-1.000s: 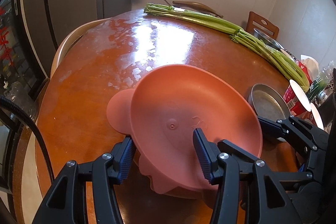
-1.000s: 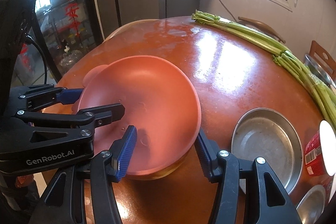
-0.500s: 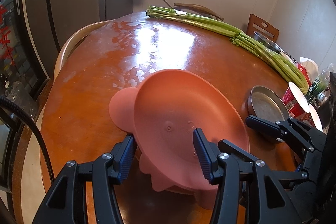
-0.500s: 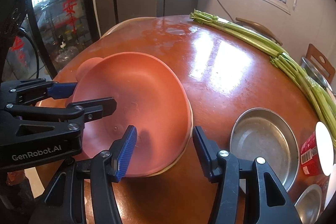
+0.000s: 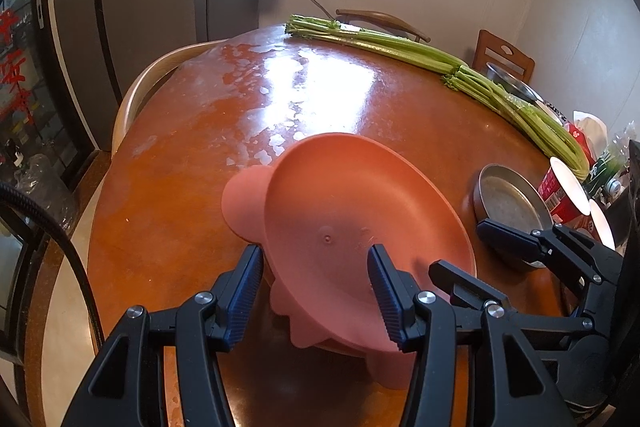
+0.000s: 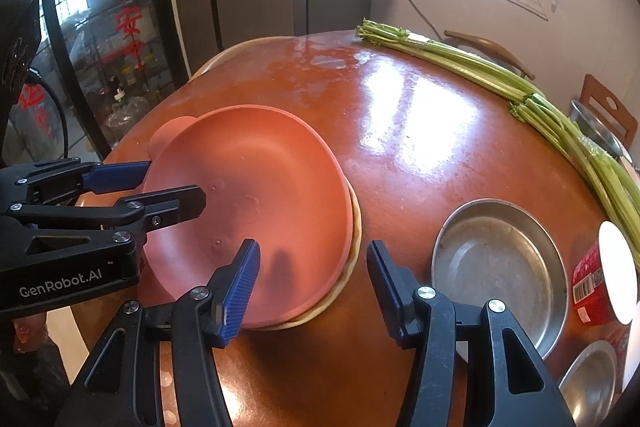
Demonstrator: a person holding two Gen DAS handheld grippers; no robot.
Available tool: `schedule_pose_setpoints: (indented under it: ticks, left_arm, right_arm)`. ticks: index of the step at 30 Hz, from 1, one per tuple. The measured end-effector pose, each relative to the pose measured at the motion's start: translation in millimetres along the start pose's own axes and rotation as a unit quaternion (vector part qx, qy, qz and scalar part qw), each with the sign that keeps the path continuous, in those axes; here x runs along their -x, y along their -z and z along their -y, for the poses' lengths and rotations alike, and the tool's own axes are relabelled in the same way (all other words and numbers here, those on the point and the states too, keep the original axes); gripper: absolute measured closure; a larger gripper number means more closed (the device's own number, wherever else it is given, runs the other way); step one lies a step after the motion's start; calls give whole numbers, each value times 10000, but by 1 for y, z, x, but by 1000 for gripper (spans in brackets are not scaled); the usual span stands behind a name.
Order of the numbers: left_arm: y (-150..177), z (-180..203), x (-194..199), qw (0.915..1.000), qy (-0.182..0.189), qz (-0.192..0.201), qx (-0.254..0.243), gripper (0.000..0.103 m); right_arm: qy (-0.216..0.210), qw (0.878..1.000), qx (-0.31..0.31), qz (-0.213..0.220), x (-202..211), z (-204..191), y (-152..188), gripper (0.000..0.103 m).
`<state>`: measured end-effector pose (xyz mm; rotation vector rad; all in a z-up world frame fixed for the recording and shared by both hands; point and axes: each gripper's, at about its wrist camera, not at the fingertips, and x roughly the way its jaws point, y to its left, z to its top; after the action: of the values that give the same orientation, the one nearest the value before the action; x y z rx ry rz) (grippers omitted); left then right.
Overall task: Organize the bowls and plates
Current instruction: 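Lower the pink plate onto the shell plate and open the left tool, then move the left tool to the shallow steel pan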
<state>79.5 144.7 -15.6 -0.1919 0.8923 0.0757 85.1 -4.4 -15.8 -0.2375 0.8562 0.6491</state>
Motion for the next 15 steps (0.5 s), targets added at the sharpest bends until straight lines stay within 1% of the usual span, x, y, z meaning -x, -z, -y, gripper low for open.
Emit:
schedule_pose_setpoints:
  ticks: [11,15]
  left_arm:
    - [5,-2,14,9999,-70,104,33,49]
    - [5,0,24,9997,-71,231,-1,48]
  right_arm:
    - [-9,9999,-124,42,9,4,4,45]
    - [-21,9997,-191,136,18,7,5,45]
